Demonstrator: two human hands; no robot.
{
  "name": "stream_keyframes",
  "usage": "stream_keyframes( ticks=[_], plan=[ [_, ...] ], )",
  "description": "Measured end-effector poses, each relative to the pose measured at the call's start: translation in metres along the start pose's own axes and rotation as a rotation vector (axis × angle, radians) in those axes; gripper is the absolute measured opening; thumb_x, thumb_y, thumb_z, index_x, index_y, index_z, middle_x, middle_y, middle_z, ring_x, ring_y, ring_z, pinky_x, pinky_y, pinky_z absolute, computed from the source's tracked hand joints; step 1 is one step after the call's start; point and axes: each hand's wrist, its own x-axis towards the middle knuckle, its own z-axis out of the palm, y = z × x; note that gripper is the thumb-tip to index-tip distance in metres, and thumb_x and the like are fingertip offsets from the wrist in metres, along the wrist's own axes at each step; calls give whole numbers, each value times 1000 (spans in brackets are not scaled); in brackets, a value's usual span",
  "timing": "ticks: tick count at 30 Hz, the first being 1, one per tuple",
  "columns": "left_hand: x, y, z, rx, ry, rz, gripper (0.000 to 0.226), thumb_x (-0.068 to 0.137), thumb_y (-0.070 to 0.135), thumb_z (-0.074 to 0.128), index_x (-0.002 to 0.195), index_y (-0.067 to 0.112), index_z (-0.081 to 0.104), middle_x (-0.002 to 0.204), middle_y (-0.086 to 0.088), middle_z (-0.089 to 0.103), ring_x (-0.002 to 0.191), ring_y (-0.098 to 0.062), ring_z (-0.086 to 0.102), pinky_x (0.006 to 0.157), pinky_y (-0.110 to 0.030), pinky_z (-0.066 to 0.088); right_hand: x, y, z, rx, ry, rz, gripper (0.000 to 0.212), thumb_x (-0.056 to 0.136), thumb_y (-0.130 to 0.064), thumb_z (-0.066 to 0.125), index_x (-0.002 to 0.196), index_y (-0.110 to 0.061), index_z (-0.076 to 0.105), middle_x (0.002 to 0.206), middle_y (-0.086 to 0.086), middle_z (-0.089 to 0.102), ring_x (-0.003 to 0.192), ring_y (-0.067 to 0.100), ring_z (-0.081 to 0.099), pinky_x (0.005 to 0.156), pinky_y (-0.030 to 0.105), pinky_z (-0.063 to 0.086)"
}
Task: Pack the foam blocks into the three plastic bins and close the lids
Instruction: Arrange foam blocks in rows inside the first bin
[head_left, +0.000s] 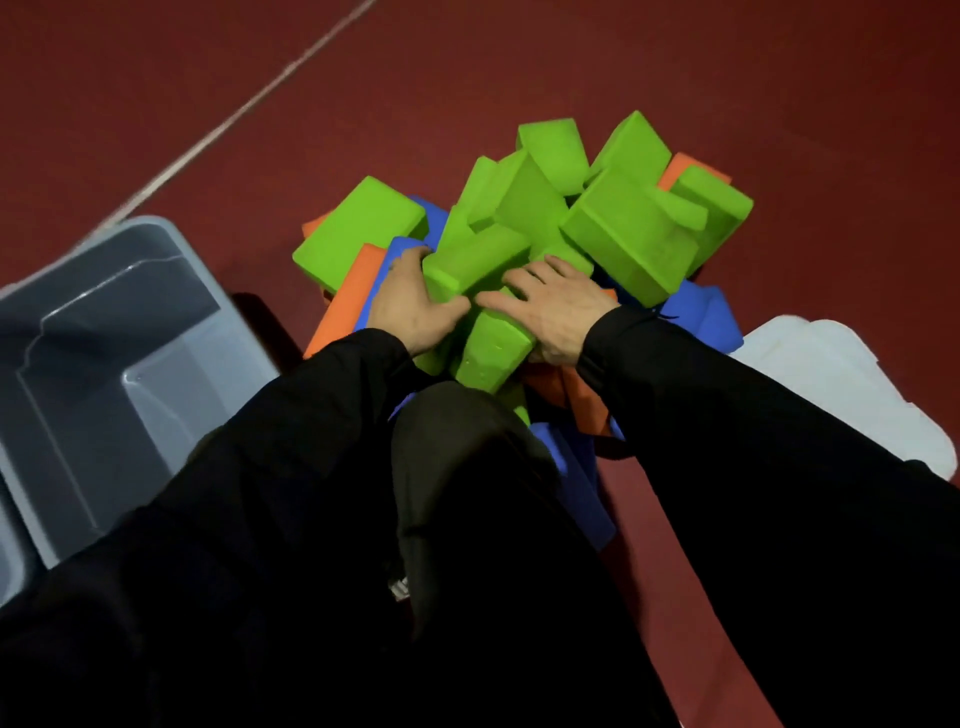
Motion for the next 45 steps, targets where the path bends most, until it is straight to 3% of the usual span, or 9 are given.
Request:
stream_keyframes(
  ticks=[3,9,14,17,25,29,34,41,45],
  plan=[
    [-18,29,-32,43,128,90,86,70,46,66,145,15,38,135,-13,54,118,-31,58,99,-38,47,-11,-1,-28,62,92,66,92,77,-52,74,153,-25,29,144,12,47,129,38,48,113,53,35],
    [-63,52,-107,83,382,132,78,68,42,64,136,18,35,123,-11,61,106,-35,61,83,-38,47,-28,-24,-87,141,349,137,93,71,-50,83,145,-17,37,148,5,47,125,33,50,93,47,49],
    [-117,15,-184,183,576,145,78,67,44,61,136,13,42,121,-13,60,110,-36,58,89,-44,49,-15,-54,-131,293,524,149,102,71,-50,84,154,-36,25,141,1,47,119,35,48,86,49,53],
    [-159,-18,-226,267,626,5,92,71,44,70,148,13,30,123,-19,61,109,-41,60,90,-45,50,5,-83,-158,395,532,126,98,74,-45,84,154,-43,26,145,3,40,124,38,44,93,51,50],
    [-254,-126,-280,371,609,-320,73,69,52,68,130,18,45,120,-16,61,108,-41,59,85,-49,51,67,-182,-194,788,439,30,85,72,-24,86,144,-26,40,139,12,40,114,39,58,99,41,47],
    [-254,-186,-280,477,498,-332,87,61,59,59,139,20,46,128,-17,56,110,-41,60,90,-53,52,107,-232,-182,964,439,101,77,70,-9,78,136,-18,40,135,13,38,101,26,49,82,25,38],
    [-218,-247,-261,528,331,-263,93,62,58,55,145,18,45,132,-14,56,109,-41,61,89,-49,53,154,-278,-144,1141,375,239,73,69,-11,79,130,-16,39,129,13,39,98,21,42,84,27,37],
    [-175,-309,-209,622,112,-223,90,69,52,66,149,22,39,142,-8,52,119,-35,56,96,-44,43,201,-301,-93,1049,247,174,79,66,-7,80,133,-16,38,133,13,37,114,25,44,91,22,33],
    [-170,-337,-181,611,8,-263,92,72,52,65,152,22,33,145,-6,49,124,-32,52,101,-43,41,215,-308,-70,912,108,70,82,67,-11,79,135,-22,35,137,10,32,115,33,52,100,35,43]
  ],
)
